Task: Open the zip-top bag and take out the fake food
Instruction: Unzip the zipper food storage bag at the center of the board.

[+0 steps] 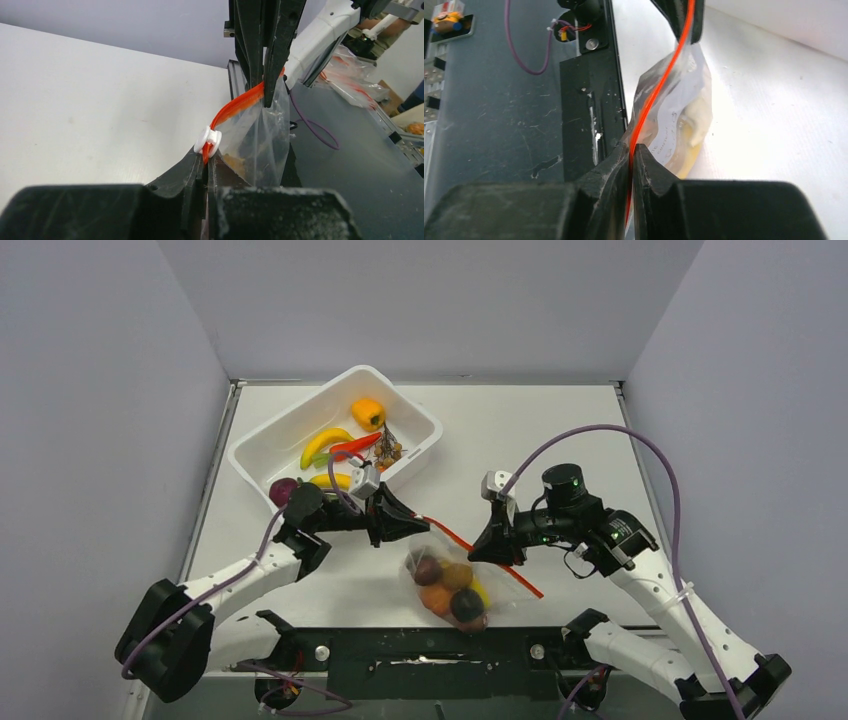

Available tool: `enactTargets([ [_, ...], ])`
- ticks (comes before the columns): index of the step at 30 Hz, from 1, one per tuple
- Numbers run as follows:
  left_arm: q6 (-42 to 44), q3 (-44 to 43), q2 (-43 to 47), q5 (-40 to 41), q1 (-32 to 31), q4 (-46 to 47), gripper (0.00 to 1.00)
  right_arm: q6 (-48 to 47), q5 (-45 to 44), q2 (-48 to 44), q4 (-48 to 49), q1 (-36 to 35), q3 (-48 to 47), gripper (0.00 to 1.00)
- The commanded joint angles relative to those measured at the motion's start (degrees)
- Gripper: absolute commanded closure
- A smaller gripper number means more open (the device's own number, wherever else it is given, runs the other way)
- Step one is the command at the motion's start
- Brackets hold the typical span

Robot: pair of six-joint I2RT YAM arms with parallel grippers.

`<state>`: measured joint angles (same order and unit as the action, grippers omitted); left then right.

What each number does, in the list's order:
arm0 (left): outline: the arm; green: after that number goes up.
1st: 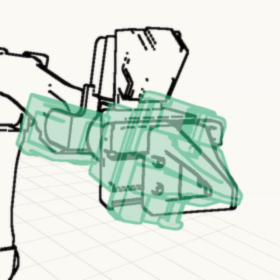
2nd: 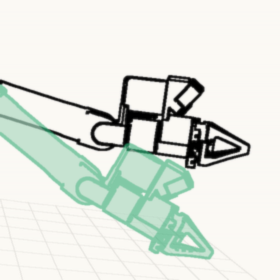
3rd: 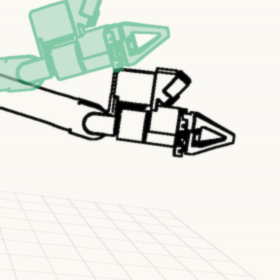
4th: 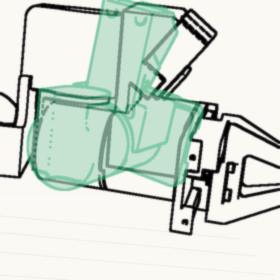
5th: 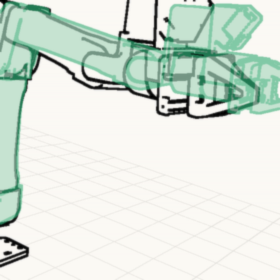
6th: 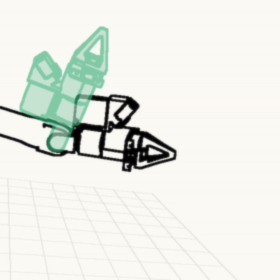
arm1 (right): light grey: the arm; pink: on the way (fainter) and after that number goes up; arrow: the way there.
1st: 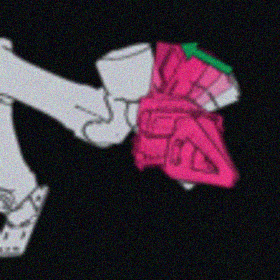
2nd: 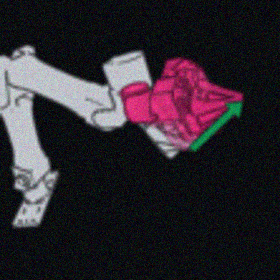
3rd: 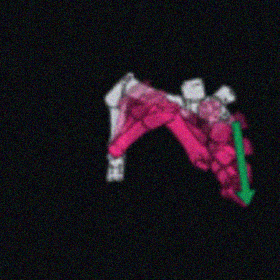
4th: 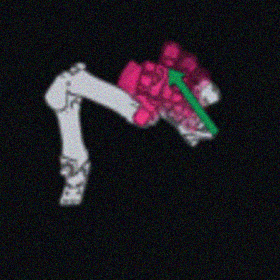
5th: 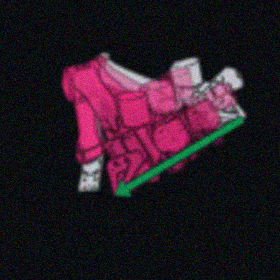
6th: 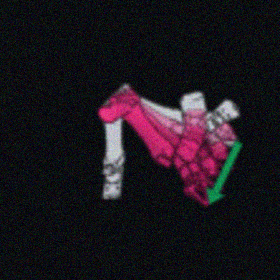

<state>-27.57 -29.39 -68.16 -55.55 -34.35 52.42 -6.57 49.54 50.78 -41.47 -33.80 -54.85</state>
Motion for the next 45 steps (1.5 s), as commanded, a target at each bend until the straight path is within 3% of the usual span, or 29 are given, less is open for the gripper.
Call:
enactTargets([
  [1,8.4,-0.8,5.9,6.2,0.1,-9.4,1.0,0.6,-4.2,-1.2,4.9,-0.2,-1.2,0.89],
  [3,9.4,-0.5,7.9,7.5,0.0,-11.9,1.0,0.6,-5.8,-0.7,5.1,-0.3,-1.9,0.79],
  [6,10.0,0.3,10.6,9.2,0.1,-14.6,1.0,0.1,-6.5,0.9,4.6,-0.3,-3.7,0.74],
  [9,10.4,1.8,13.0,11.2,-0.1,-16.5,1.0,1.7,-8.8,2.5,5.4,-0.4,-5.9,0.51],
  [18,8.6,3.8,14.5,12.7,-0.3,-14.9,1.0,7.6,-13.7,6.0,21.3,-4.7,-6.7,0.36],
  [26,6.7,3.4,14.0,11.8,-0.7,-14.4,1.0,3.8,-22.3,14.4,20.1,-11.6,-9.5,0.34],
  [29,6.7,3.0,14.0,11.0,-0.9,-15.9,1.0,4.1,-24.4,15.2,20.4,-11.8,-9.0,0.46],
  [36,8.2,2.7,15.2,10.6,-0.9,-21.2,1.0,5.7,-20.7,14.9,19.1,-11.9,-8.6,0.98],
  [41,8.0,2.9,15.4,10.0,-0.8,-22.5,0.75,8.0,-19.6,12.9,21.6,-12.1,-5.6,1.0],
  [45,7.9,3.5,15.4,9.4,-0.8,-22.9,0.64,8.7,-19.5,10.8,23.9,-12.1,-3.5,1.0],
])
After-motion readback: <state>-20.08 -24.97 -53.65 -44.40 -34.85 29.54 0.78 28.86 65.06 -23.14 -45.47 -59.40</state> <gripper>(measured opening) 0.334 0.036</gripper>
